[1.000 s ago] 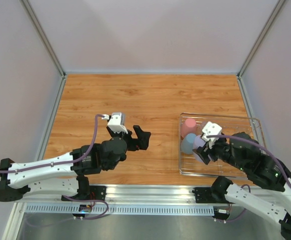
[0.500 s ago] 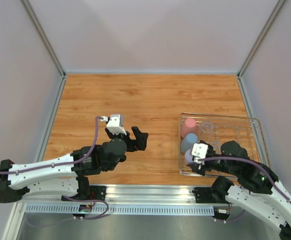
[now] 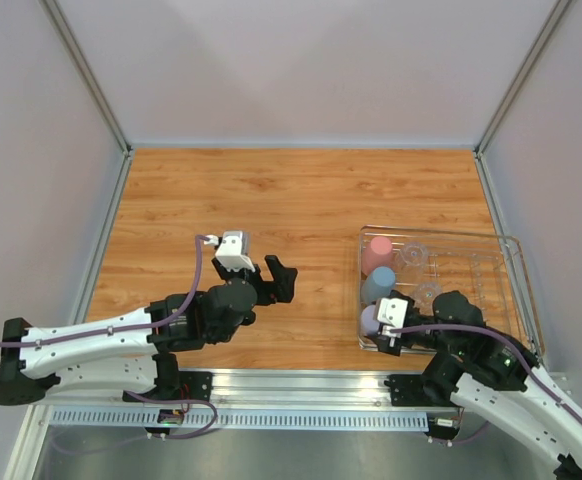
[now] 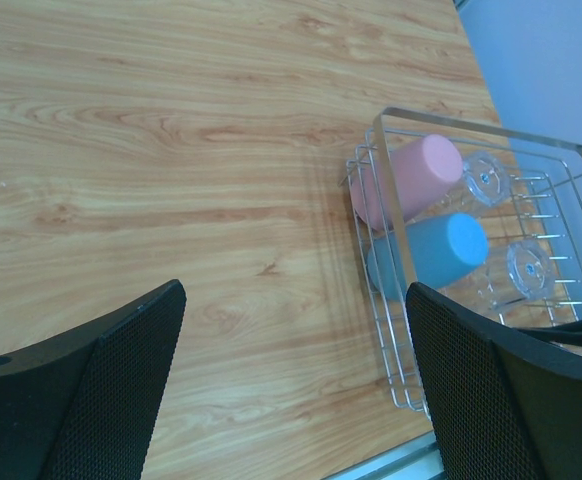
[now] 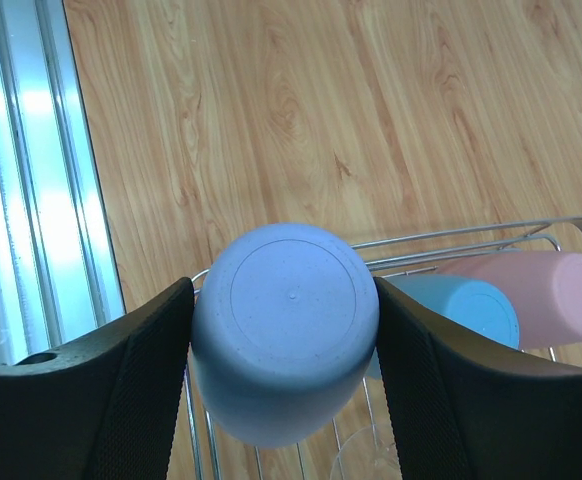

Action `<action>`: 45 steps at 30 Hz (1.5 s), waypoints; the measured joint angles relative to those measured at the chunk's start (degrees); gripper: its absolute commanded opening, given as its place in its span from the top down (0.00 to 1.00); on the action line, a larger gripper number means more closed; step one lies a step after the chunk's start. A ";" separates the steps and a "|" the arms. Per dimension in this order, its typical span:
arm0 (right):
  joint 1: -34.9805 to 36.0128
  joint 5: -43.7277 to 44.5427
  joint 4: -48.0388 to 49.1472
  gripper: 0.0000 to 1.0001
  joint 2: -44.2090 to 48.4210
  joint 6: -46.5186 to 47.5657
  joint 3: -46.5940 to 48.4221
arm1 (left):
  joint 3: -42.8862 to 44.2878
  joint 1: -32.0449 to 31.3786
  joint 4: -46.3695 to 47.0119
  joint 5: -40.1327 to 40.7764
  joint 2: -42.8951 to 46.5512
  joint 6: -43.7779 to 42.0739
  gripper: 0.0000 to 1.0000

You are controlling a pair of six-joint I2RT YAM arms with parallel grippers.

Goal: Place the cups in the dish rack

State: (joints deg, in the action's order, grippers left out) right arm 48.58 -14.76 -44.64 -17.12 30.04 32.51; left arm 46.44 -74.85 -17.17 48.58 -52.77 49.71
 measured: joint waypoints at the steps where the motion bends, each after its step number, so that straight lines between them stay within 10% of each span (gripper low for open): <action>1: -0.04 -0.13 0.37 0.99 -0.04 -0.02 -0.26 | 0.00 0.00 0.00 0.00 -0.20 0.00 0.00; 16: -2.19 3.32 4.61 0.99 -4.04 -3.96 -2.27 | 0.00 0.15 -0.22 0.26 0.09 0.35 0.00; 25: -3.89 3.23 4.00 0.68 -4.04 -3.85 -2.25 | -0.42 0.70 -0.20 1.01 1.90 0.22 0.00; 45: -4.15 0.13 0.72 0.35 -5.22 -3.65 -2.14 | -1.38 0.81 -0.11 1.33 1.90 0.31 0.00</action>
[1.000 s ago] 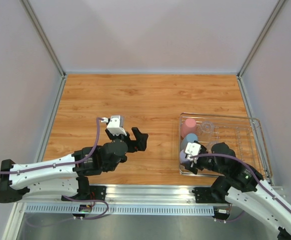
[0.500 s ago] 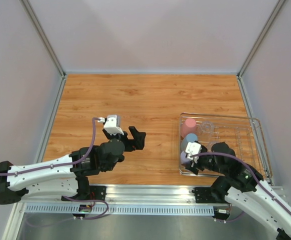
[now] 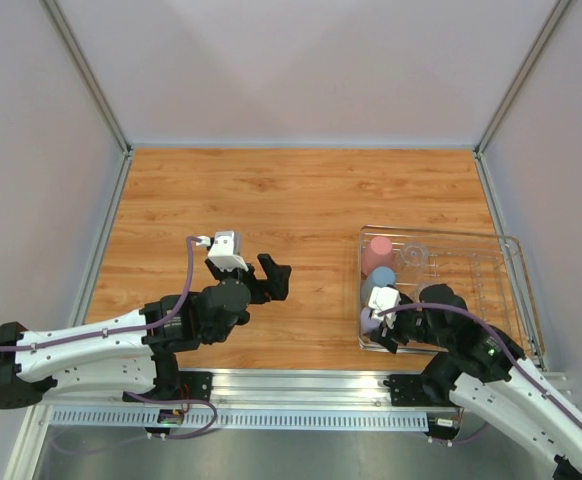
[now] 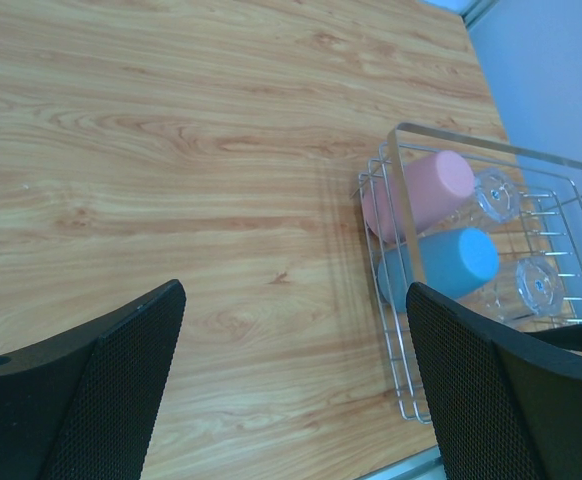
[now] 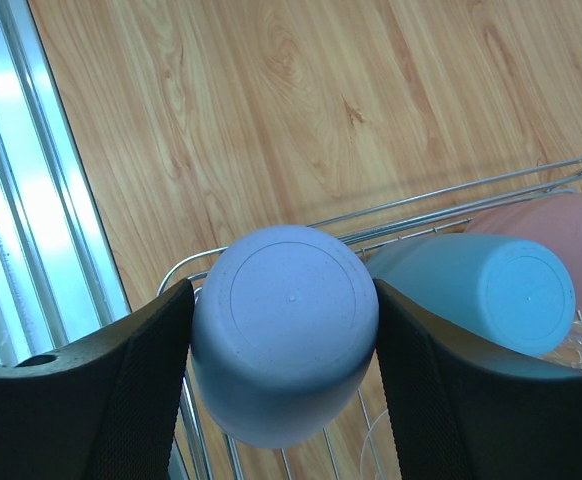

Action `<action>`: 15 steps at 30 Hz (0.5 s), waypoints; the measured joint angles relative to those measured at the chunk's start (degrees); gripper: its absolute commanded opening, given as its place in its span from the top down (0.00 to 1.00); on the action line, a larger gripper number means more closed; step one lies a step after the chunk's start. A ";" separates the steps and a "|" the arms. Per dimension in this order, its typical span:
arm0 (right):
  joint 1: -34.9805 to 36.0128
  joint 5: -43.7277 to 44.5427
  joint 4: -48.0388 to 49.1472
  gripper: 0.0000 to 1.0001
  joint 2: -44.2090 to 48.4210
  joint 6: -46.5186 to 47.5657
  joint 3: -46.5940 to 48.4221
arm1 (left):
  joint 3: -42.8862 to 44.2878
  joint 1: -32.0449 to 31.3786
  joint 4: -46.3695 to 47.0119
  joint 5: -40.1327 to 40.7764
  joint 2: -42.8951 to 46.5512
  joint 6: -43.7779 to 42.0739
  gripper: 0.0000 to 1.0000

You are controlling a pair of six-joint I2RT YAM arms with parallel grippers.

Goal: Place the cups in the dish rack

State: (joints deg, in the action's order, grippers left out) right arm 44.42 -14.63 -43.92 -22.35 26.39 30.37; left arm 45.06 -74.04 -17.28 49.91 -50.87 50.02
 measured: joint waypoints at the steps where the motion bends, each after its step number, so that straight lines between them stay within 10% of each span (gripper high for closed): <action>1: 0.00 -0.02 0.00 0.33 -0.04 0.00 0.00 | -0.04 0.00 0.02 0.04 0.00 0.00 0.00; 15: -0.26 -0.02 0.07 0.16 -0.31 0.04 0.00 | -0.33 0.26 0.85 0.20 0.00 -0.39 0.00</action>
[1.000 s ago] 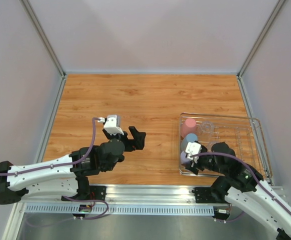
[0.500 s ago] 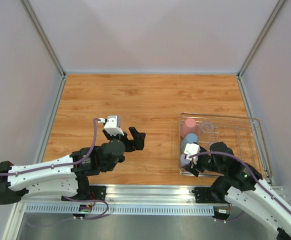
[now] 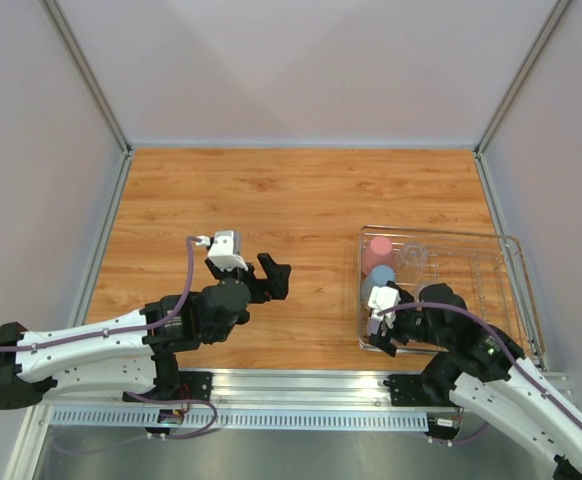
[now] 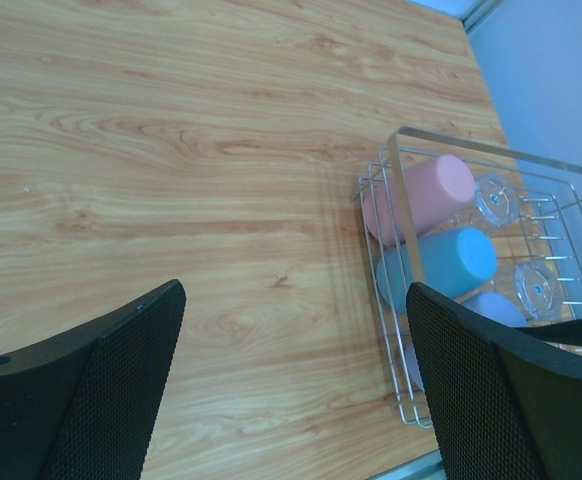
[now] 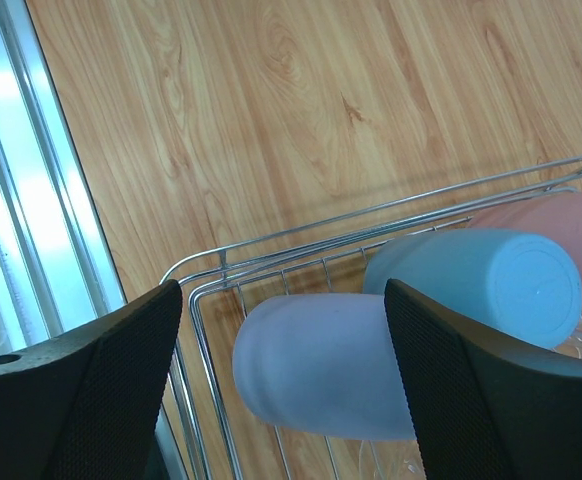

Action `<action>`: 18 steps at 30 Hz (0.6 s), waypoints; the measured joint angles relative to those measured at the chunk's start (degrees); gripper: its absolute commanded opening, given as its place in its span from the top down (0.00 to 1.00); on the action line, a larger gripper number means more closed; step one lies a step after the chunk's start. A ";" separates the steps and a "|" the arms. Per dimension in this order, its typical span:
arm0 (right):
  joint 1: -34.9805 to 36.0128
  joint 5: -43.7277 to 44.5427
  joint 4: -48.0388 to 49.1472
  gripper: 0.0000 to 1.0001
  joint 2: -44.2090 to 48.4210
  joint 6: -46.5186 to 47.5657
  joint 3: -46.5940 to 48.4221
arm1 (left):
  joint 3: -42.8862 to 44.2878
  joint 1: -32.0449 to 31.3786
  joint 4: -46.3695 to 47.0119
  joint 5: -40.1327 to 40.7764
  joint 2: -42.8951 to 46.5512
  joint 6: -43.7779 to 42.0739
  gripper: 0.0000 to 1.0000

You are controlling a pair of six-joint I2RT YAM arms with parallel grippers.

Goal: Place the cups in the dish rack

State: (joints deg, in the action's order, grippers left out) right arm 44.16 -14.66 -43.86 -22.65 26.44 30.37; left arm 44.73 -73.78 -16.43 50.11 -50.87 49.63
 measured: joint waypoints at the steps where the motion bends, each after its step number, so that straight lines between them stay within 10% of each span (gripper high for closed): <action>1: 0.00 0.00 0.00 0.16 -0.04 0.00 0.00 | -0.02 0.00 0.00 -0.02 0.00 0.00 0.00; 18: 0.00 10.16 0.92 0.00 -4.59 -14.14 14.64 | -0.02 0.07 1.27 -0.02 0.00 -1.84 0.00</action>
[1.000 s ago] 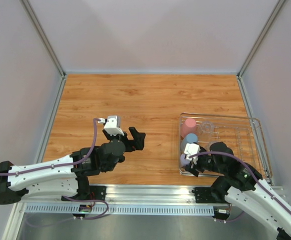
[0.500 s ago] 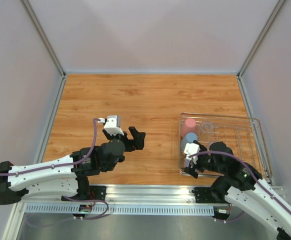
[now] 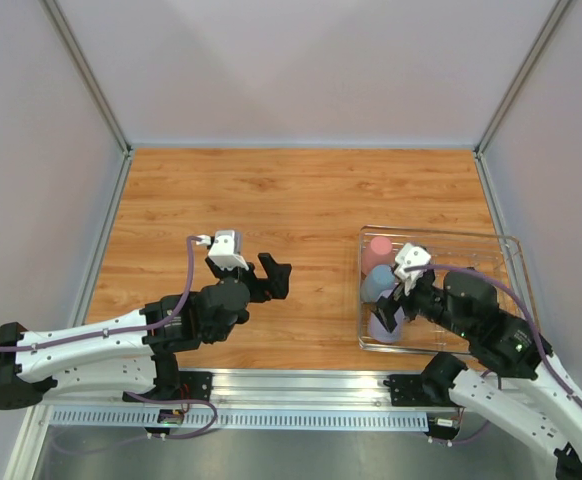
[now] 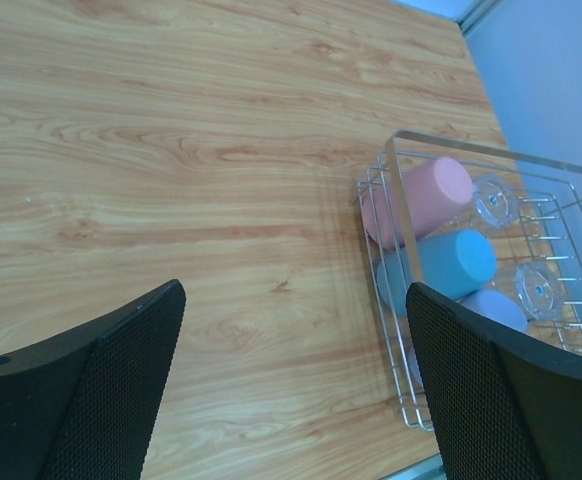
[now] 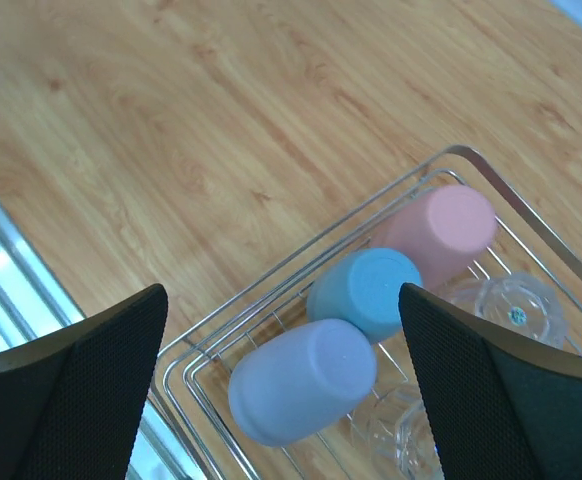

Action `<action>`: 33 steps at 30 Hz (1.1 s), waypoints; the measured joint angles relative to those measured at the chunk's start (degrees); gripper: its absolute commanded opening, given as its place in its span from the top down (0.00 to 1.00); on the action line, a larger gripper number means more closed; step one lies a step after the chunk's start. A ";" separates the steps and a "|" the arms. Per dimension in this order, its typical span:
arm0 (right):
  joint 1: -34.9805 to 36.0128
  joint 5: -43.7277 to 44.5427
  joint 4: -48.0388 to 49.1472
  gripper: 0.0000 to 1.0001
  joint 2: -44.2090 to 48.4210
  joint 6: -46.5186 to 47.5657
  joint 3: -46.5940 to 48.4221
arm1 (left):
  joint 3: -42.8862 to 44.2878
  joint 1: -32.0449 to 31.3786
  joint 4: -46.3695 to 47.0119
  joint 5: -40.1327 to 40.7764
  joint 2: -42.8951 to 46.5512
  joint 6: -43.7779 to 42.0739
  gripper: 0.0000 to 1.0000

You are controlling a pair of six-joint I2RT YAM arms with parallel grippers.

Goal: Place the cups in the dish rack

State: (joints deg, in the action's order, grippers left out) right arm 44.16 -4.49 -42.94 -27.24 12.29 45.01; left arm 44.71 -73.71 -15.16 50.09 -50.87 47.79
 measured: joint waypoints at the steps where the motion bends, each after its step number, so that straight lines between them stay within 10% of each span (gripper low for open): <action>1: 0.00 2.69 -0.61 0.00 -1.03 -2.69 1.51 | 0.00 0.00 -0.13 0.02 0.00 0.02 0.00; 7: -0.11 15.80 -12.26 0.00 -16.63 -24.79 18.03 | 0.00 0.00 -1.36 0.02 0.20 0.55 0.00; 15: -0.11 21.18 -22.49 0.02 -18.58 -44.19 14.86 | 0.00 0.04 -2.21 0.07 1.77 0.72 0.00; 33: -0.09 14.45 -13.33 0.03 -18.64 -44.04 5.84 | -0.81 0.04 -2.25 0.17 3.34 1.16 0.00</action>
State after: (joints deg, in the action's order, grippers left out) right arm 44.07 9.96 -56.27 -45.89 -31.75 50.85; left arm 43.90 -73.67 -17.41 50.26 -47.53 48.95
